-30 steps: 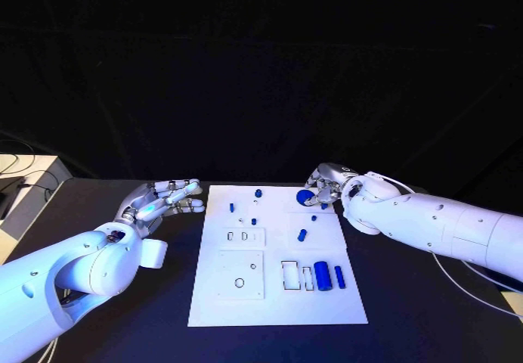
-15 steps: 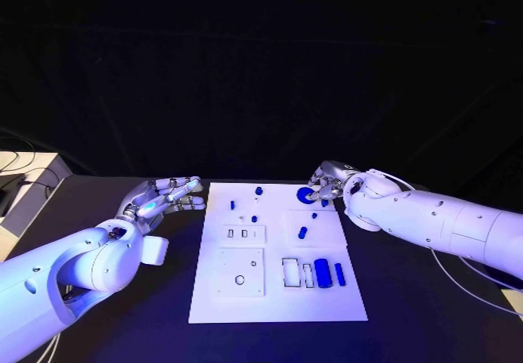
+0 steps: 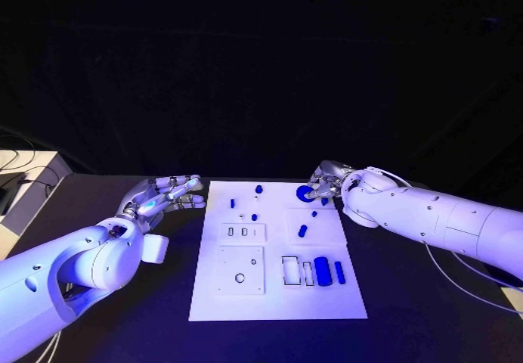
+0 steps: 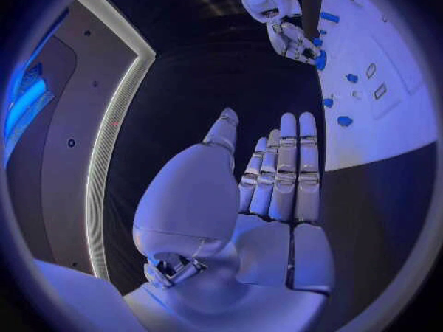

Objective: Assemble the parts on the task board

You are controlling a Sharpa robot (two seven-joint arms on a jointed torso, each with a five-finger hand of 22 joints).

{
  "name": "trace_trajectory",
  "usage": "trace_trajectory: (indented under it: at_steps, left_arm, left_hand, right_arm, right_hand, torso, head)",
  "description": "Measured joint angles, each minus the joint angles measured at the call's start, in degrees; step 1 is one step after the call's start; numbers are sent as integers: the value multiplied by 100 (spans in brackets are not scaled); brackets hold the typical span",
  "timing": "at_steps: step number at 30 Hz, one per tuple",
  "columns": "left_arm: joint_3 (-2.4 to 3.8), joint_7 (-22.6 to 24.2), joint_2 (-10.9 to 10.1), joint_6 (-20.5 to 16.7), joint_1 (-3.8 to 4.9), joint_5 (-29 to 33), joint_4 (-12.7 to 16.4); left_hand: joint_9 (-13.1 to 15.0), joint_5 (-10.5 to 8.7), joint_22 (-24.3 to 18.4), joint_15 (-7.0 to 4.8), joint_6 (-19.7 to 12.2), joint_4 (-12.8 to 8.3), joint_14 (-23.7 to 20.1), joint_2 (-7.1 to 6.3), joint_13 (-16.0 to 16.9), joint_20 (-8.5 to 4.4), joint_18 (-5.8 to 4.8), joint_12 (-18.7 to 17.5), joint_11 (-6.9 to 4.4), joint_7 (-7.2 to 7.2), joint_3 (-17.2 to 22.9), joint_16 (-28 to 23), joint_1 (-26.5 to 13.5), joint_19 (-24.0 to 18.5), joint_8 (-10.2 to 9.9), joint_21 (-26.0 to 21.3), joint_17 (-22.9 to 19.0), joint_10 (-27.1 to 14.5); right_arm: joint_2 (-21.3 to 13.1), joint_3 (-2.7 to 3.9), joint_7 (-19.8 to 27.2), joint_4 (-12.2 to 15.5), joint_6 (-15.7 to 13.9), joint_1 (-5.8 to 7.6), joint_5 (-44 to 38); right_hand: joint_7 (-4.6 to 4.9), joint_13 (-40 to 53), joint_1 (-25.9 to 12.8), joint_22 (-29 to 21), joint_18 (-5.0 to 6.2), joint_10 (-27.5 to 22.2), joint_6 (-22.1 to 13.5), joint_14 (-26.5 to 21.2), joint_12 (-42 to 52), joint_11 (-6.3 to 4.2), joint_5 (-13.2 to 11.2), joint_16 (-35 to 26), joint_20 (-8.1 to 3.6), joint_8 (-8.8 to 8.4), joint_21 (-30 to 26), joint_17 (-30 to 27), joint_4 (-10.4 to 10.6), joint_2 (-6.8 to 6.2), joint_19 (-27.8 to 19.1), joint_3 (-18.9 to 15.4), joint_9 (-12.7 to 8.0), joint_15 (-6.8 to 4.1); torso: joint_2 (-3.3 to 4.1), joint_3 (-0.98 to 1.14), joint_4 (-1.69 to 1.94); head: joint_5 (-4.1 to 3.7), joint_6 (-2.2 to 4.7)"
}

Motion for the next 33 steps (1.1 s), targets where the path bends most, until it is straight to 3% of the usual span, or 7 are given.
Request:
trace_trajectory:
  at_steps: [17,25,29,33]
  left_arm:
    - [0,-7,-7,1,0,-1,3]
    - [0,-9,-9,1,0,-1,3]
    - [0,-11,-9,1,0,-2,3]
    - [0,-12,-10,1,0,-2,2]
  left_hand:
    - [0,0,-13,0,0,16,0,0,0,0,0,0,0,0,16,0,0,0,0,0,-5,0]
    - [1,0,-12,0,0,16,0,0,0,0,0,0,0,0,16,0,0,0,0,-1,-5,0]
    - [0,0,-12,0,0,16,0,0,0,0,0,0,0,0,16,0,0,0,0,-1,-5,0]
    - [1,0,-12,0,0,16,0,0,0,0,1,0,0,0,16,0,0,0,0,-1,-5,0]
  right_arm:
    - [78,2,2,-107,181,7,127]
    - [86,8,4,-112,269,17,129]
    - [87,10,5,-113,294,21,127]
    - [91,11,5,-111,293,22,113]
  right_hand:
    - [27,6,-39,4,-5,13,-29,0,0,-13,-47,0,0,-1,24,21,31,-40,0,-31,-7,0]
    - [43,5,3,4,-7,13,-65,0,0,-13,-78,0,0,-2,66,40,55,-139,0,-5,1,0]
    - [45,11,4,3,-9,11,-67,0,-1,-11,32,0,0,-11,66,44,-11,-138,0,60,1,0]
    - [62,30,133,3,-42,31,25,6,0,-29,41,0,0,-21,96,53,-242,-8,0,231,-6,-5]
  torso:
    - [0,-1,0]
    - [-4,-1,-7]
    - [-4,0,-7]
    - [-4,0,-7]
  head:
    - [21,-55]
    - [26,-66]
    - [28,-68]
    - [31,-72]
